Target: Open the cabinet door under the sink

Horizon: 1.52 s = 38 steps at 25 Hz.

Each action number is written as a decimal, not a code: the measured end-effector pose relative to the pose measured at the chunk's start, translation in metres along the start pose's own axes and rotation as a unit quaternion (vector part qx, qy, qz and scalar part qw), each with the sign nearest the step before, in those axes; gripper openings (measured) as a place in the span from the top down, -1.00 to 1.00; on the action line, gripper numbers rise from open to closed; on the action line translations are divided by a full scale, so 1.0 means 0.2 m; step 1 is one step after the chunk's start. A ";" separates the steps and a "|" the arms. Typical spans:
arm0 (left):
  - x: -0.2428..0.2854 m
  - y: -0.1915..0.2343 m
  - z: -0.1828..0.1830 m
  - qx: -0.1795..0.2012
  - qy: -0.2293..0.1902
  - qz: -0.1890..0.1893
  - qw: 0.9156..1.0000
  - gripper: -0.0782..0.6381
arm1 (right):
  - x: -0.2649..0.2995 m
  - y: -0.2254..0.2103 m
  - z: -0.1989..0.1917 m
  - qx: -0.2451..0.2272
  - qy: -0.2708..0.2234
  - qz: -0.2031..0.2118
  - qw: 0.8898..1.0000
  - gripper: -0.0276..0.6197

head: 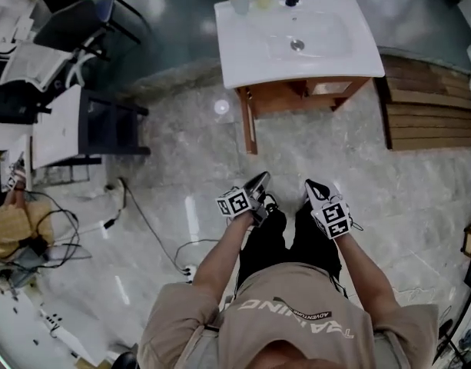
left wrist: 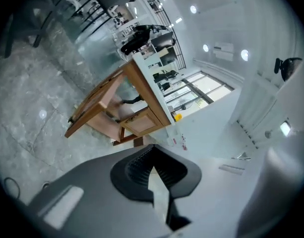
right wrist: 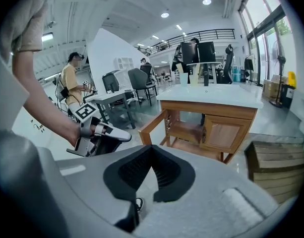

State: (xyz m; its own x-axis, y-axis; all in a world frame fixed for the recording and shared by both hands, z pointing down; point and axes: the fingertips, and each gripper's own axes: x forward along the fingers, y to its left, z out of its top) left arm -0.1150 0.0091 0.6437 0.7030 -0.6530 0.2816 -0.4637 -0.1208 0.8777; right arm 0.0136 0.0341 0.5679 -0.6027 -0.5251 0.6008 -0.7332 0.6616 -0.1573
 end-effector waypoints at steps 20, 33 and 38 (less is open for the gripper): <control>0.01 -0.86 0.46 0.249 0.010 0.074 0.966 0.74 | -0.39 -0.30 0.42 0.070 -0.081 -0.046 0.993 0.91; 0.00 -1.25 0.85 0.423 -0.036 0.091 0.901 0.74 | -0.55 -0.37 0.94 -0.006 -0.147 -0.039 0.988 0.91; -0.08 -1.42 0.94 0.453 -0.077 0.083 0.884 0.74 | -0.60 -0.37 1.05 -0.042 -0.160 -0.042 0.985 0.91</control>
State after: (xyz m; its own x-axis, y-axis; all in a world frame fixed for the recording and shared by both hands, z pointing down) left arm -0.0953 -0.0869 0.3172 0.5352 -0.8034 0.2610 -0.8444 -0.5176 0.1383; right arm 0.0748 -0.0650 0.3418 -0.6187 -0.7131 0.3296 -0.7646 0.6430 -0.0443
